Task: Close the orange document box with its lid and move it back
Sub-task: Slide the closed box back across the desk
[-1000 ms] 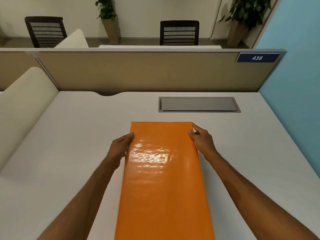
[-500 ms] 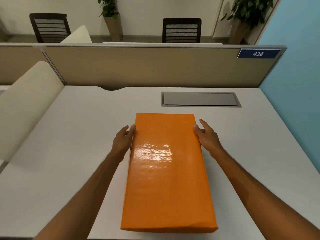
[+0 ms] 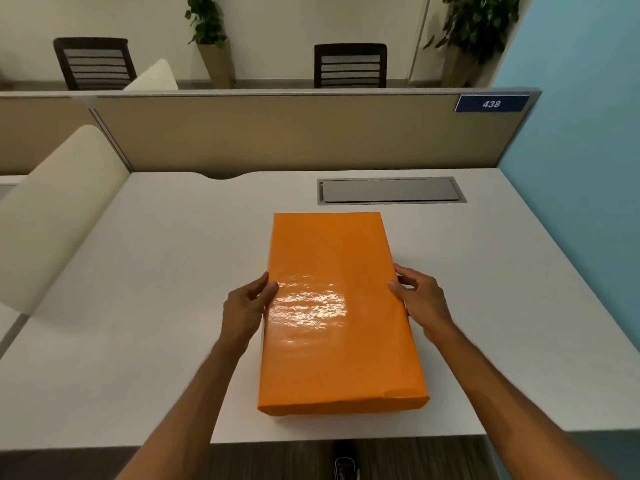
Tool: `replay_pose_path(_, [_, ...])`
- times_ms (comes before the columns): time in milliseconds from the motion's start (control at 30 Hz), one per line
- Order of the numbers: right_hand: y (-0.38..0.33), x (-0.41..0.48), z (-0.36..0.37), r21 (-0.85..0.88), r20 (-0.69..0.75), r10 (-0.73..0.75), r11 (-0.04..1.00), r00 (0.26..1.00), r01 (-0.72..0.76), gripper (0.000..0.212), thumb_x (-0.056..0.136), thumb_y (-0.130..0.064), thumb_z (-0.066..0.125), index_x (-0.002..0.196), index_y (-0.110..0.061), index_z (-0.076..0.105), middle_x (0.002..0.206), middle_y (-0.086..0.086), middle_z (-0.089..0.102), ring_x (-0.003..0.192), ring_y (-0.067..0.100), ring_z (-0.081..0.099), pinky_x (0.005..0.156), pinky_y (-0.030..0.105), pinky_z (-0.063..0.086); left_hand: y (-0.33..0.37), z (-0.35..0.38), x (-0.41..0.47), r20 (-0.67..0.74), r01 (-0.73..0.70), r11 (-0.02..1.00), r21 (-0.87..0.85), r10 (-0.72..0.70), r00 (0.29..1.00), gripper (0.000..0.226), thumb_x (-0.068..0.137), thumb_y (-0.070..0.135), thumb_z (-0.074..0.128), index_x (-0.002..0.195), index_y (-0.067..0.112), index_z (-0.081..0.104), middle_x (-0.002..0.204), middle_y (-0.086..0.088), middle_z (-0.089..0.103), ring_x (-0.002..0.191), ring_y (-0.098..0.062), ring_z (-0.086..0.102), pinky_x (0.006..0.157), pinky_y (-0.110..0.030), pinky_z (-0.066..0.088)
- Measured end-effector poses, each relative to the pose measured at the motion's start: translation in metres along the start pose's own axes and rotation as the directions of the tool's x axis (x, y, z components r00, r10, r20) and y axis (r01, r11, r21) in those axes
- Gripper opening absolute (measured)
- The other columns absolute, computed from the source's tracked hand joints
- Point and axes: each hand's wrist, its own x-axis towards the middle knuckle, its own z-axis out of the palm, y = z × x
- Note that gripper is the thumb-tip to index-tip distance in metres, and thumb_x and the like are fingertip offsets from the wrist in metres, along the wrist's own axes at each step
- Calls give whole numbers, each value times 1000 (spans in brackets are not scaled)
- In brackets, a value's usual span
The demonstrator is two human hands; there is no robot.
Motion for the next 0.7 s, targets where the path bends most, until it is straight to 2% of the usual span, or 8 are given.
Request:
replay_pose_path(167, [-2,-9,-1,-26,-17,25,999,1000,-25,50,92,-37,61,139,-23,52,128,10,64,108,30,63,92,52,54,10,4,-14,-1,-26,999,20,26,1000,53,96,39,56,144,16,51,133,-12,65,107,-26,66,94,-42,54])
replay_pose_path(267, [0,-20,-6,-2,-36,34,999,999,-34,52,91,-43,62,138,-23,52,126,12,64,101,25,62,84,48,56,14,3,-28,27,-21,1000,23,20,999,54,99,39,51,147,17,45,135,-14,63,114,-32,65,99,-49,51])
replay_pose_path(400, [8,-37,-13,56,19,68,996,998,-69,63,89,-40,66,145,-23,42,125,7,61,109,27,60,83,47,54,4,-4,-46,82,22,1000,-3,-22,996,57,98,37,54,149,17,42,141,-13,59,121,-34,60,103,-56,47])
replay_pose_path(467, [12,-47,-15,102,88,86,990,992,-95,65,88,-39,68,145,-24,42,123,4,59,109,25,59,79,44,55,-3,-9,-54,109,31,999,-24,-28,994,56,96,38,57,147,19,44,140,-12,59,118,-33,62,98,-52,51])
replay_pose_path(567, [16,-57,-18,159,187,95,979,978,-125,68,83,-41,71,144,-27,43,128,4,59,108,24,61,75,42,52,-8,-13,-63,178,78,994,-70,-65,982,67,89,41,66,149,26,40,129,-6,64,104,-26,67,80,-42,58])
replay_pose_path(633, [18,-61,-17,188,226,107,971,968,-151,78,78,-40,75,146,-28,40,129,4,59,104,22,62,75,44,52,-6,-12,-66,238,132,986,-105,-104,966,77,83,43,71,150,32,35,118,2,63,95,-18,67,65,-32,56])
replay_pose_path(700, [18,-61,-15,222,241,112,961,964,-167,88,72,-37,80,149,-27,37,129,4,61,100,20,64,69,40,54,-4,-11,-66,268,178,975,-133,-138,954,80,80,44,73,149,35,33,121,2,59,95,-19,65,63,-30,54])
